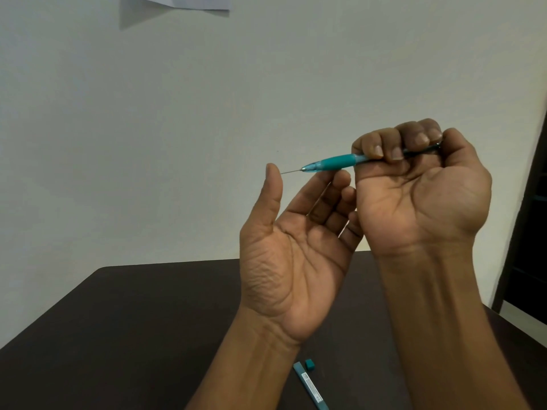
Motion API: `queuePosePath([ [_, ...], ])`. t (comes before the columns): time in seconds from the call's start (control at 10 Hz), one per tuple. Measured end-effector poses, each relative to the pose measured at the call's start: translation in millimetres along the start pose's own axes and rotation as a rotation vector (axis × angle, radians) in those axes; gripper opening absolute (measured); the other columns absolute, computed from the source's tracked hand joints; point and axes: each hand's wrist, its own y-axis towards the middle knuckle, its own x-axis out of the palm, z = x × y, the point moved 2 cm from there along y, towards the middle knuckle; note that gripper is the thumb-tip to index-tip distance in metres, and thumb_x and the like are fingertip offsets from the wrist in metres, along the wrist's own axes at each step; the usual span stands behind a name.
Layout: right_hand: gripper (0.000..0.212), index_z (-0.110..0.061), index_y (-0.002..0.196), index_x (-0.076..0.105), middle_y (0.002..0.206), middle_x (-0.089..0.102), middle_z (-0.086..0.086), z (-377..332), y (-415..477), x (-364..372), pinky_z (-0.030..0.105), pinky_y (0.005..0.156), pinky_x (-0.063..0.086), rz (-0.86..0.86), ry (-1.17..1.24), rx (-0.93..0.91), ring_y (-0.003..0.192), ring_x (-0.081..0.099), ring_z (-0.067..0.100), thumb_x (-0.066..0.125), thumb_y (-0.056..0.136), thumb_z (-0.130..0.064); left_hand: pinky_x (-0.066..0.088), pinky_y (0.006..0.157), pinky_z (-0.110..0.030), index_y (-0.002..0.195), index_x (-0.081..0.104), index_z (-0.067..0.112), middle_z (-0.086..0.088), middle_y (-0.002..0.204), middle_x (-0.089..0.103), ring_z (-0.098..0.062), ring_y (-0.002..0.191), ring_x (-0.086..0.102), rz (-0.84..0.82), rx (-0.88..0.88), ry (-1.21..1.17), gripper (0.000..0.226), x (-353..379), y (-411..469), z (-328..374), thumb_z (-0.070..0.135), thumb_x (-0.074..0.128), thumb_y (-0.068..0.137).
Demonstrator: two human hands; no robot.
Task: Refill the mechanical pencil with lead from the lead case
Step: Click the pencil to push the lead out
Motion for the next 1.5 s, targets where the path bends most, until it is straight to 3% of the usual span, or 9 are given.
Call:
queuePosePath([
  [0.3,0.039,-0.013,0.068,0.039,0.057,0.037,0.001,2,-2,2,0.028,0.052,0.031,-0.002,-0.01,0.006,0.05,0.029,0.015,0.027,0.103,-0.025,0.057,0.086,-0.031,0.113,0.068,0.002,-0.011,0.1,0.069,-0.019,0.089,0.067,0.004,0.012,-0.017,0.054,0,1,-1,0.047,0.069,0.083],
  [1.0,0.041,-0.013,0.069,0.04,0.057,0.038,0.0,6,-4,4,0.027,0.051,0.032,-0.013,-0.034,0.023,0.05,0.029,0.015,0.026,0.105,-0.028,0.057,0.084,-0.028,0.102,0.072,0.001,-0.01,0.095,0.07,-0.017,0.084,0.069,0.008,0.042,-0.026,0.04,4,1,-2,0.038,0.067,0.086],
  [1.1,0.044,-0.012,0.07,0.041,0.059,0.038,0.001,6,-5,4,0.027,0.052,0.033,-0.02,-0.046,0.031,0.051,0.03,0.015,0.027,0.105,-0.036,0.057,0.084,-0.028,0.102,0.072,0.001,-0.01,0.095,0.07,-0.018,0.085,0.068,0.005,0.039,-0.023,0.039,3,2,-1,0.037,0.066,0.088],
  [1.2,0.052,-0.01,0.077,0.045,0.067,0.042,0.005,5,-7,5,0.029,0.057,0.034,-0.034,-0.084,0.068,0.057,0.035,0.017,0.032,0.1,-0.055,0.057,0.085,-0.03,0.105,0.071,0.001,-0.01,0.097,0.069,-0.018,0.087,0.067,-0.014,0.036,0.013,0.041,0,1,3,0.038,0.065,0.089],
  [1.3,0.044,-0.01,0.082,0.045,0.071,0.044,0.007,3,-7,6,0.029,0.059,0.035,-0.042,-0.121,0.079,0.059,0.037,0.017,0.037,0.1,-0.049,0.058,0.084,-0.032,0.11,0.07,0.001,-0.012,0.098,0.069,-0.02,0.087,0.067,-0.029,0.029,0.074,0.047,-1,1,9,0.043,0.063,0.09],
  [1.4,0.017,-0.011,0.088,0.041,0.071,0.048,0.006,2,-5,7,0.029,0.058,0.04,-0.057,-0.323,0.091,0.058,0.041,0.016,0.04,0.102,-0.021,0.06,0.076,-0.032,0.106,0.075,0.006,-0.011,0.092,0.073,-0.019,0.081,0.069,0.034,0.079,0.417,0.046,-2,0,28,0.047,0.063,0.088],
  [1.5,0.011,-0.01,0.095,0.042,0.073,0.056,0.006,4,-5,4,0.029,0.06,0.048,-0.079,-0.502,0.145,0.058,0.049,0.014,0.04,0.105,-0.013,0.058,0.069,-0.028,0.099,0.078,0.011,-0.006,0.087,0.074,-0.014,0.077,0.069,0.08,0.138,0.8,0.033,-1,-2,44,0.04,0.067,0.088],
])
